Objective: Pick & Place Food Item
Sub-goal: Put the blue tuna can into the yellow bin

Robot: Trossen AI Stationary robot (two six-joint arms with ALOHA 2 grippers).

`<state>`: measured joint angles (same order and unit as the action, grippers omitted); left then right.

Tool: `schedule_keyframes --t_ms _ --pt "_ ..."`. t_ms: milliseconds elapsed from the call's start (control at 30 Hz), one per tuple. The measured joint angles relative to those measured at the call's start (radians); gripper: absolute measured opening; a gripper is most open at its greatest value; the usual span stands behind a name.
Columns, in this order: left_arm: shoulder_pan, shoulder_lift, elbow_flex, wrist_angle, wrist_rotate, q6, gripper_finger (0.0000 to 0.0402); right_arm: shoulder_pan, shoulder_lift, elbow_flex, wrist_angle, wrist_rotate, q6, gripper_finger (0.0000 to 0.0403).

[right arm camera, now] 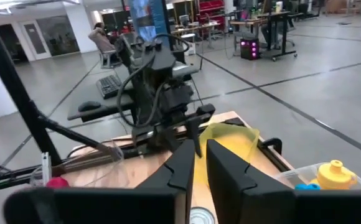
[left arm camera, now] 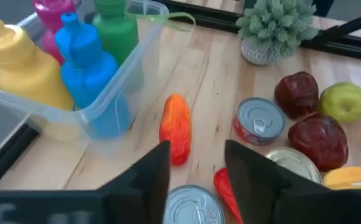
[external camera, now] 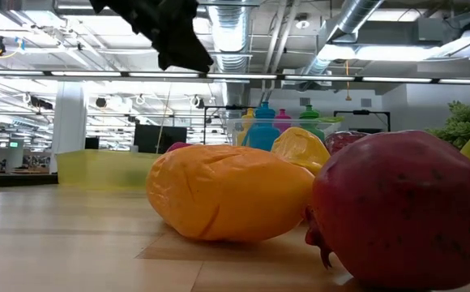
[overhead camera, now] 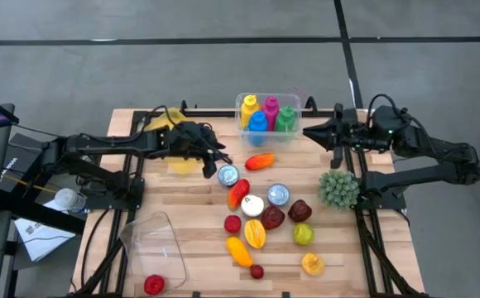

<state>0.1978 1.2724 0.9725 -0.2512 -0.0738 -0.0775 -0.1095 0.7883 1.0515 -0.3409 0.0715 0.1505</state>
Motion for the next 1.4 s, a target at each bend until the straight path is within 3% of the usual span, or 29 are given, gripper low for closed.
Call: schedule_keyframes --t_ms 200,467,600,700,900,1033,1233,1400 --pt "0.000 -0.010 0.051 0.006 0.000 0.002 0.0204 0.023 -0.041 0.000 0.009 0.000 -0.001 0.0048" --pt "0.036 -0.058 0.098 -0.012 0.019 0.067 0.0169 0.024 -0.117 0.000 -0.002 0.001 -0.035 0.0049" --pt "0.040 -0.049 0.098 -0.096 0.083 0.070 0.0189 0.024 -0.140 0.000 -0.035 0.002 -0.037 0.0049" --pt "0.028 -0.015 0.089 -0.186 0.080 0.073 0.0222 0.024 -0.142 -0.001 -0.067 0.003 -0.033 0.0049" --pt "0.000 0.101 0.063 -0.183 -0.027 0.064 0.0281 0.024 -0.141 -0.001 -0.086 0.004 -0.019 0.0049" --pt "-0.008 0.199 0.064 -0.160 -0.060 -0.011 0.0280 0.024 -0.139 -0.001 -0.093 0.004 -0.018 0.0049" --pt "-0.015 0.319 0.063 -0.126 -0.058 -0.013 0.0263 0.024 -0.140 -0.001 -0.093 0.004 -0.018 0.0049" --pt "-0.012 0.376 0.063 -0.121 -0.080 -0.017 0.0273 0.024 -0.140 -0.001 -0.093 0.004 -0.017 0.0049"
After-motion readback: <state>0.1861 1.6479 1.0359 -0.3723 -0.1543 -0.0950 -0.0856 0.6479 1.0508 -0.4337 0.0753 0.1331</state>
